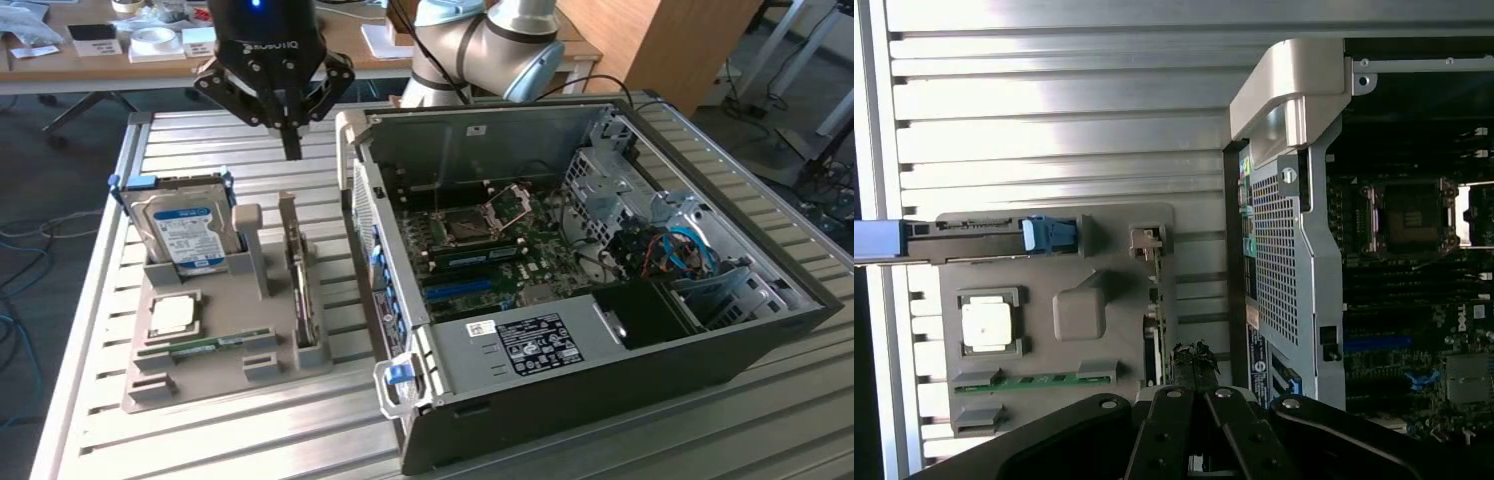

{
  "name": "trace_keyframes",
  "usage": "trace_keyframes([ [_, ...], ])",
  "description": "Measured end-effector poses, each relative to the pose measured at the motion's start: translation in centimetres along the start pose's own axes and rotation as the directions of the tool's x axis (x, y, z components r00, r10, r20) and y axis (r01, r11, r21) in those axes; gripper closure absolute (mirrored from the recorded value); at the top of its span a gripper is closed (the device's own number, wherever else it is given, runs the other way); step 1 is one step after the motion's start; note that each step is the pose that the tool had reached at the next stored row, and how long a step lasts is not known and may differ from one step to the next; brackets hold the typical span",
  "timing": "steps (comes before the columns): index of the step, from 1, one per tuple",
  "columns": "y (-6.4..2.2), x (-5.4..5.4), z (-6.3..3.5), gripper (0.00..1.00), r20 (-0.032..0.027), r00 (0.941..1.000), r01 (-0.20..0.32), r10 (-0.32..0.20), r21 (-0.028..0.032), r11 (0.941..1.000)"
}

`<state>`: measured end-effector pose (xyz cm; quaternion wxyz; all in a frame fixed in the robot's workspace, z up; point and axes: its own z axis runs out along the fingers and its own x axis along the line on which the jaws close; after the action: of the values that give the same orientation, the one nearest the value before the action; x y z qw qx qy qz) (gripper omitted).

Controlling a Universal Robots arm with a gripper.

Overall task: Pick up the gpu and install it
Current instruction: 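Reach for the gpu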

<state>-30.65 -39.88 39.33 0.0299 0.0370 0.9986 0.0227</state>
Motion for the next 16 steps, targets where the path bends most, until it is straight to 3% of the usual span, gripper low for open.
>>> trace_keyframes([
  [16,-0.03,0.4,-0.03,0.89,0.0,1.0,0.0,0.0,0.0001,1.0],
])
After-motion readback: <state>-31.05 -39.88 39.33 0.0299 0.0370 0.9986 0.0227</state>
